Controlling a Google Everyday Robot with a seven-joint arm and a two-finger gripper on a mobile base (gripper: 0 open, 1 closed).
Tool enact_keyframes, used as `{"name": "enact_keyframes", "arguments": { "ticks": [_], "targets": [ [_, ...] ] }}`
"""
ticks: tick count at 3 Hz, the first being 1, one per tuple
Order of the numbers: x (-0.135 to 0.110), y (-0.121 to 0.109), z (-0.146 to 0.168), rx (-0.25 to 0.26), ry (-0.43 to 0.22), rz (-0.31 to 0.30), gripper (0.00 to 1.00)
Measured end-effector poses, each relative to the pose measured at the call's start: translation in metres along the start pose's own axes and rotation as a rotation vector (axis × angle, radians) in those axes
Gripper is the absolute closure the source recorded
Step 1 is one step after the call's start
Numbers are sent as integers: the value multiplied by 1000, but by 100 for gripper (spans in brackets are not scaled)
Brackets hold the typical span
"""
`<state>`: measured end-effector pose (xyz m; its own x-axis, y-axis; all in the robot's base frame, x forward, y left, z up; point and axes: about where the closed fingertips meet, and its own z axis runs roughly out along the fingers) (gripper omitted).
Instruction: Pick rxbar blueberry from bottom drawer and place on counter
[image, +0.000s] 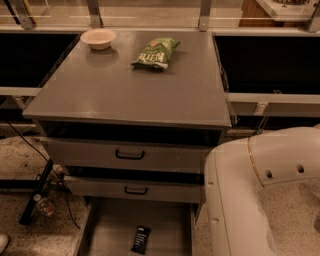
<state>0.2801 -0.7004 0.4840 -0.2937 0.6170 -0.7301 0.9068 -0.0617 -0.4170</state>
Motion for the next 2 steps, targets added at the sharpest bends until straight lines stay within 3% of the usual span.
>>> {"name": "enact_keyframes", "arguments": {
  "ticks": [1, 2],
  "targets": [
    [-16, 4, -16, -7, 1, 67, 0],
    [-49, 0, -43, -25, -2, 160, 0]
  ]
}}
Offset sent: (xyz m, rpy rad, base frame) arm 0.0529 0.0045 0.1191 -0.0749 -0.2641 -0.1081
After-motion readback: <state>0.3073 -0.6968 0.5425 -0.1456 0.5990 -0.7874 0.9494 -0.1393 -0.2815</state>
